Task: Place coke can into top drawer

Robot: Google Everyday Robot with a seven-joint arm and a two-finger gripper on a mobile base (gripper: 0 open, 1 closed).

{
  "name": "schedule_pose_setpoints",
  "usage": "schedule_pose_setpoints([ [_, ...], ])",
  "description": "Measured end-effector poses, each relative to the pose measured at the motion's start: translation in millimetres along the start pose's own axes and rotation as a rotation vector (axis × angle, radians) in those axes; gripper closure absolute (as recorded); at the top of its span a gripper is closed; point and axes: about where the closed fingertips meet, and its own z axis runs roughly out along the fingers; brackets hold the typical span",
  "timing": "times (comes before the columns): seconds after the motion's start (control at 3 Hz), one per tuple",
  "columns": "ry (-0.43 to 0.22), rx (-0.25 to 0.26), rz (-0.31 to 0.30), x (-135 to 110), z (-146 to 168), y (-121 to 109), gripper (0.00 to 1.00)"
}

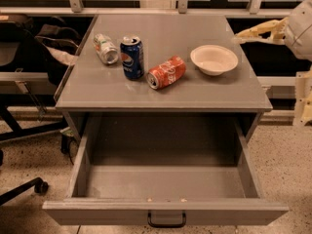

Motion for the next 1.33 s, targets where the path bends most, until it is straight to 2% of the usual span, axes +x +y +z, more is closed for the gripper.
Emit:
schedule_pose_setpoints([
  [0.33, -0.009, -0.007, -0.067, -1, 2, -1, 0.00],
  [0.67, -0.010, 0.004, -0.072, 1, 3, -6, 0.00],
  [1.0, -0.012, 0.044, -0.071, 10, 3, -22, 0.00],
  [1.33, -0.005, 0.077, -0.073, 29, -1, -50, 0.00],
])
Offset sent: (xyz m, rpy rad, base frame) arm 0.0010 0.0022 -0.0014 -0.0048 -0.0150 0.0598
